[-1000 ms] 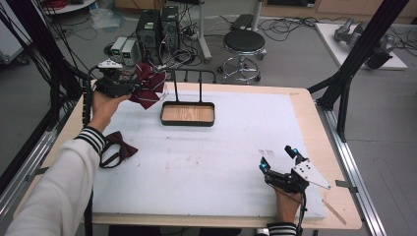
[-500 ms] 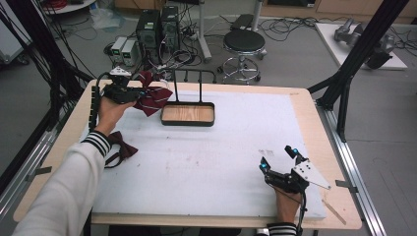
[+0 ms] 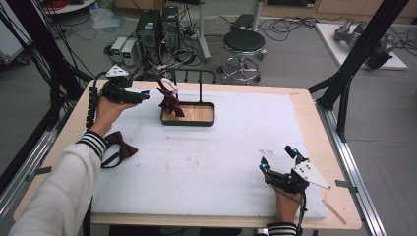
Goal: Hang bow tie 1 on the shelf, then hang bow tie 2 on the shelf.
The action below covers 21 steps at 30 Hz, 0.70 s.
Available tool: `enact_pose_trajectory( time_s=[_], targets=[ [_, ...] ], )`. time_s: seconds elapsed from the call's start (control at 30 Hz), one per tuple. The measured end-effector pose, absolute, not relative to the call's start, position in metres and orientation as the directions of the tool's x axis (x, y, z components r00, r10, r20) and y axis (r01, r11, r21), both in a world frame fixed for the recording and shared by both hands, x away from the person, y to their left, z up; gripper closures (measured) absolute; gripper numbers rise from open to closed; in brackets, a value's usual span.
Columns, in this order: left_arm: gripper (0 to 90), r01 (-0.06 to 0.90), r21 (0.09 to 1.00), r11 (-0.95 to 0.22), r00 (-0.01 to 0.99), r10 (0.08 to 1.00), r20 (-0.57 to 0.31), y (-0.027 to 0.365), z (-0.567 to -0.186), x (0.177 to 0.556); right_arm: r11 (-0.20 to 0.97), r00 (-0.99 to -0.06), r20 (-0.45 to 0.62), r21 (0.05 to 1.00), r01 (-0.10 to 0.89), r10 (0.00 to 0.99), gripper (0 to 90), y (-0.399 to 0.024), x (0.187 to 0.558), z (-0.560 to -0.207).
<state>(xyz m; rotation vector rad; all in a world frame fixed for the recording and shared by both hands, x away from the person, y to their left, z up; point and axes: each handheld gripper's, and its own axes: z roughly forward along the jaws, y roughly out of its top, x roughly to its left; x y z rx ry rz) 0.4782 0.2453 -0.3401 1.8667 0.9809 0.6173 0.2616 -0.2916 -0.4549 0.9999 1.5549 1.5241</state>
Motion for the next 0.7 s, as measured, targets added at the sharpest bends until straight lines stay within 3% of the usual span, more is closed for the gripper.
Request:
enact_pose_trajectory(
  time_s=[0.7],
  targets=[
    [13.0,0.338,0.910,-0.238,0.568,0.823,0.005,0.2497,-0.3331,0.4724,-0.002,-0.432,0.018,0.999,0.038,0.902,3.6,-0.2916,0.2616,-0.4549]
  ],
)
